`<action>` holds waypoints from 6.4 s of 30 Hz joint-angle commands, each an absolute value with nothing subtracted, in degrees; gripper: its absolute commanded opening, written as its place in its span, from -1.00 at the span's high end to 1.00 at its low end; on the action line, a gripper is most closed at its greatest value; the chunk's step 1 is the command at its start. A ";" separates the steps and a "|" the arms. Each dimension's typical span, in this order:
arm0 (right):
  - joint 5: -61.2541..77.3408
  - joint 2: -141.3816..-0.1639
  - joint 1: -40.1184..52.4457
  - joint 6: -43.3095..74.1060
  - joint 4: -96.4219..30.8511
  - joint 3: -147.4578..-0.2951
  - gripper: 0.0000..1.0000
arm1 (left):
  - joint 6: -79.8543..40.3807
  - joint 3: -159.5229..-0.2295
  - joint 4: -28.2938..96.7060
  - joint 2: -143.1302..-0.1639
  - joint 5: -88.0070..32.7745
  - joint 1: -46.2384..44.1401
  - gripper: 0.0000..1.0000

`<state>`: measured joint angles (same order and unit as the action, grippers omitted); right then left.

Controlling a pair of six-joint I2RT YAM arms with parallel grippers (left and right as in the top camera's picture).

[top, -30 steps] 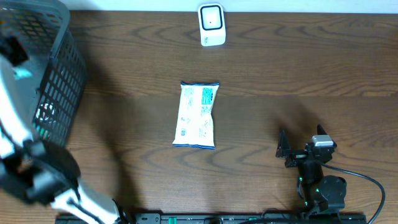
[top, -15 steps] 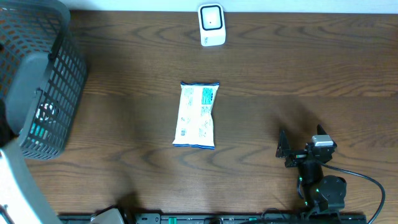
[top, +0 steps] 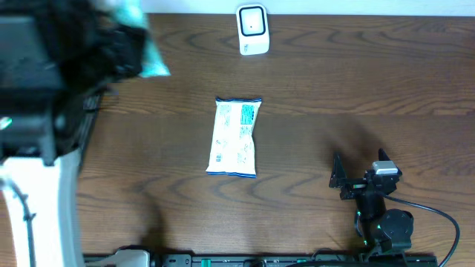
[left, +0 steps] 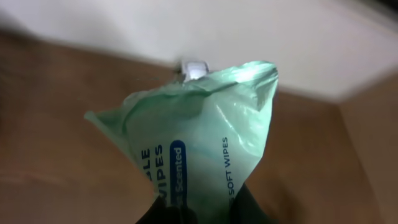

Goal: Scan the item barcode
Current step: 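Lift the green wipes pack out and carry it toward the scanner, then hold the wipes pack before the scanner and lower it beside the bag, then open the left gripper and withdraw it back to the basket, then grasp a green Kleenex tissue pack in the basket with the left gripper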

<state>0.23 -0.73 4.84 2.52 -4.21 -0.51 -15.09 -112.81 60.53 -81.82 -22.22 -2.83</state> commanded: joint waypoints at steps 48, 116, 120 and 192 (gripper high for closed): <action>0.34 -0.38 5.30 2.09 -4.29 -0.30 -0.98 | -33.30 -113.12 56.07 -128.60 -12.32 -36.18 0.84; 0.34 -0.38 5.30 2.09 -4.29 -0.30 -0.98 | -14.13 -107.18 45.91 -82.04 6.33 1.67 -0.49; 0.34 -0.38 5.30 2.09 -4.29 -0.30 -0.98 | -10.72 -107.15 49.45 -82.19 12.45 10.09 -0.49; 0.34 -0.38 5.30 2.09 -4.29 -0.30 -0.99 | -23.49 -94.76 61.32 -124.46 12.08 37.71 0.23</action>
